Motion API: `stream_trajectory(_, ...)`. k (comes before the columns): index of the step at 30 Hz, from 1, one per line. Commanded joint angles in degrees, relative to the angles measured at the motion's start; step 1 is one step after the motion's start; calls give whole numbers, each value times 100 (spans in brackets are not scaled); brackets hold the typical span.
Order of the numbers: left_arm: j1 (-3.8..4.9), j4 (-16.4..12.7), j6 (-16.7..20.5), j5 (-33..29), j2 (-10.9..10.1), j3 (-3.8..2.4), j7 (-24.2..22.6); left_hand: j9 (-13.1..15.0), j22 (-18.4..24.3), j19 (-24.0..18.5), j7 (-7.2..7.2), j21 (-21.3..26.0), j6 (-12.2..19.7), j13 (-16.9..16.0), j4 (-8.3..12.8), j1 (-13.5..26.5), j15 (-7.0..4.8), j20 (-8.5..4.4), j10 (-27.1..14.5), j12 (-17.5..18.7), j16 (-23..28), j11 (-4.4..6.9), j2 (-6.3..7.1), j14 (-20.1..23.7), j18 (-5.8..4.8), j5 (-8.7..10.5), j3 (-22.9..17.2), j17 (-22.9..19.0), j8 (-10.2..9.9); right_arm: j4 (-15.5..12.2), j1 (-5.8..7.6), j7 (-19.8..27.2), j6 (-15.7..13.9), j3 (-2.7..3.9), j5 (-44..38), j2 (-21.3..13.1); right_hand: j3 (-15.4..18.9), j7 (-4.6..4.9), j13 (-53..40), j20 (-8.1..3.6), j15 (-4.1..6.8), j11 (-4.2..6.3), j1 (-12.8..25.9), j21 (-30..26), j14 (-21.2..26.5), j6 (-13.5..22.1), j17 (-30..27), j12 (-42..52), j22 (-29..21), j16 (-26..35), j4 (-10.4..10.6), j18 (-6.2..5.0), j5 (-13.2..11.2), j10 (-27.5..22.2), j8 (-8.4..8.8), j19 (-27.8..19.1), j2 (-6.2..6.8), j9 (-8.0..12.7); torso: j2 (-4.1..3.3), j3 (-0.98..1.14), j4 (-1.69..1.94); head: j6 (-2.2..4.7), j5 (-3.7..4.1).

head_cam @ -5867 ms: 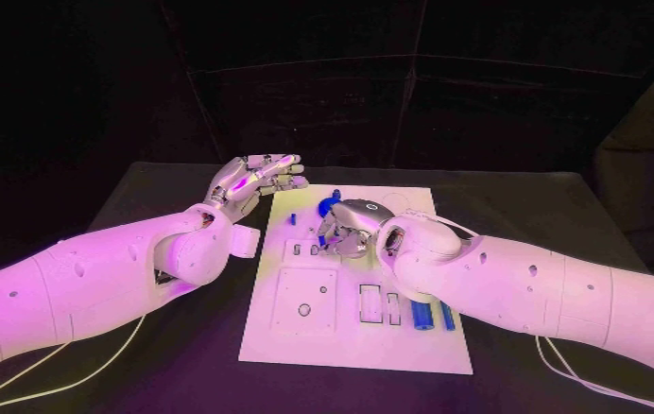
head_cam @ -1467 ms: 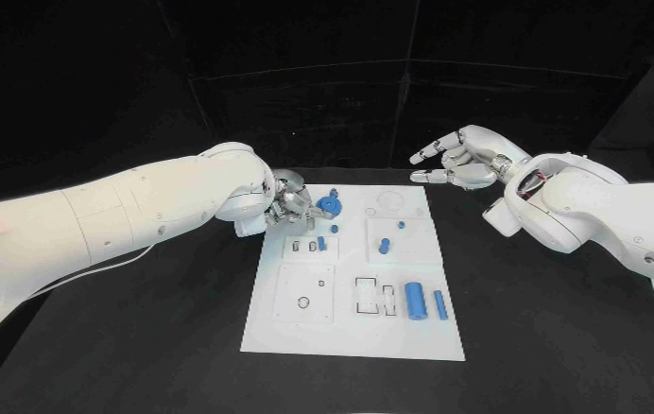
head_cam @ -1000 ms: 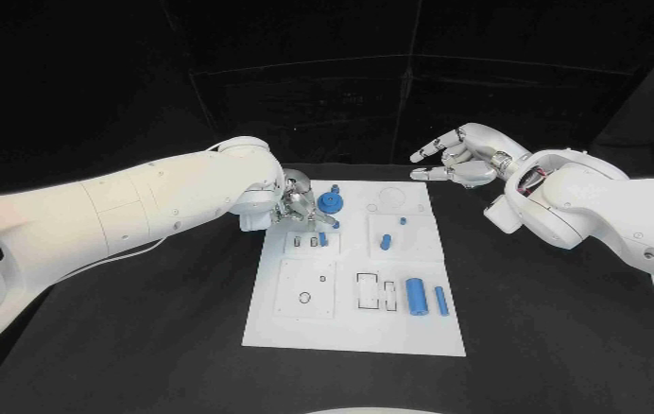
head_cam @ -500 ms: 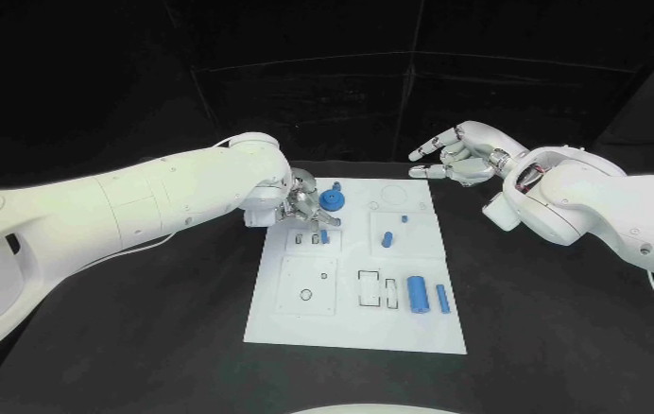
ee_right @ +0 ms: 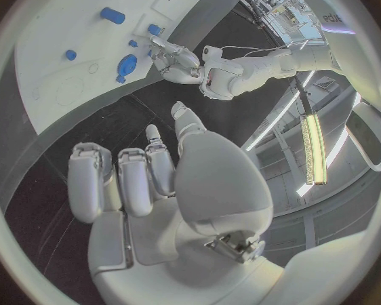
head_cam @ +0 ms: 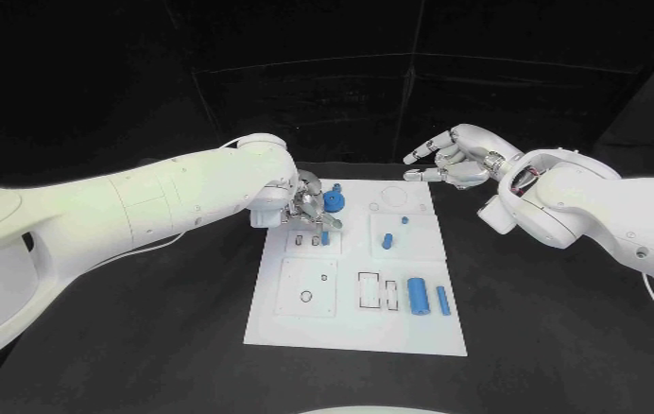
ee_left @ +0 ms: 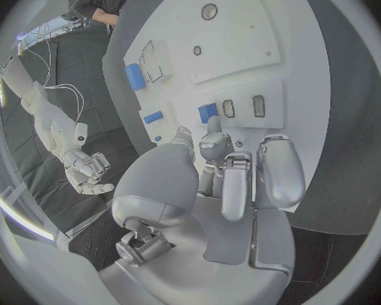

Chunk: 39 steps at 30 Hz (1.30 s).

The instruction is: Assemble the parts on the task board

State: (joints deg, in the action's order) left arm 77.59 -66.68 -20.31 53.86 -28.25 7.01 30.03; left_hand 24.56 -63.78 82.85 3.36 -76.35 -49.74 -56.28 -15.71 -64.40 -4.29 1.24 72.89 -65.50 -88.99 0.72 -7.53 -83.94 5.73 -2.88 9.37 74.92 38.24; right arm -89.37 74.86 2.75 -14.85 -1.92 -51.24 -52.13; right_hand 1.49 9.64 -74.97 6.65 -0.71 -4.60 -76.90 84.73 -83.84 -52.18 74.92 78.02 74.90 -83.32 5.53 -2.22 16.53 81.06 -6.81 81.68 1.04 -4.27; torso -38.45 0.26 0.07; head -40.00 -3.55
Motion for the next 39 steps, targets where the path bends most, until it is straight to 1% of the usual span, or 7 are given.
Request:
stream_trajectory(1,8,19,-123,41,17,0,53,13,-13,38,2,-13,39,-6,32,-79,-45,7,18,-22,-31,17,3,-572,-110,5,1,1369,43,-25,12,-6,44,3,-26,8,38,-11,-250,5,43,6,38,-21,-311,1,207,-35,427,17,8,-52,20,-37,-23,-23,-8,5,1,-4,3,-10,-8)
stream_trajectory(7,8,50,-189,41,39,1,62,21,-40,47,0,-27,41,-16,43,-93,-45,6,24,-32,-37,18,-1,-575,-115,5,-2,1379,55,-27,12,-23,42,3,-27,10,40,-11,-256,5,43,7,35,-22,-311,3,207,-29,425,18,8,-52,23,-33,-23,-24,-12,6,3,-4,-2,-36,5)
stream_trajectory(17,8,77,-283,41,68,1,72,57,-56,57,-5,-33,61,-29,105,-166,-50,2,32,-56,-45,24,-8,-579,-117,5,-15,1396,109,1,12,-37,42,3,-28,26,40,-11,-256,5,43,7,35,-22,-311,3,207,-29,425,18,8,-52,23,-33,-23,-24,-12,6,0,-4,8,-54,32)
stream_trajectory(26,-1,167,-450,50,131,13,90,90,-63,63,-7,-33,92,-35,197,-262,-52,-1,31,-71,-46,26,-29,-579,-119,3,-54,1397,158,31,12,-37,54,3,-28,47,43,-12,-255,4,43,7,31,-26,-310,2,199,-30,419,24,10,-54,27,-34,-25,-28,-19,6,-3,-7,10,-90,24)
stream_trajectory(30,-6,191,-495,52,148,20,94,95,-67,64,-7,-35,97,-37,207,-272,-52,-2,31,-73,-46,26,-33,-579,-119,3,-60,1397,163,45,12,-32,60,3,-28,55,43,-12,-255,4,43,7,31,-26,-310,2,199,-30,419,24,10,-54,27,-34,-25,-28,-19,6,2,-2,5,-111,25)
stream_trajectory(34,-10,200,-592,53,150,24,109,99,-91,71,-7,-47,99,-63,217,-281,-53,-2,45,-94,-57,27,-41,-584,-124,3,-68,1419,169,49,12,-25,83,3,-28,52,44,-12,-259,4,44,8,27,-25,-310,2,200,-26,422,24,10,-53,31,-31,-27,-25,-25,6,1,-4,7,-122,72)
stream_trajectory(39,-15,218,-642,53,157,26,116,113,-104,75,-8,-53,111,-61,256,-314,-53,-3,44,-99,-58,27,-57,-585,-126,3,-93,1421,189,60,12,-28,95,3,-29,52,45,-13,-261,3,45,8,19,-28,-310,1,199,-23,420,26,10,-53,36,-29,-30,-26,-35,6,1,1,17,-130,60)
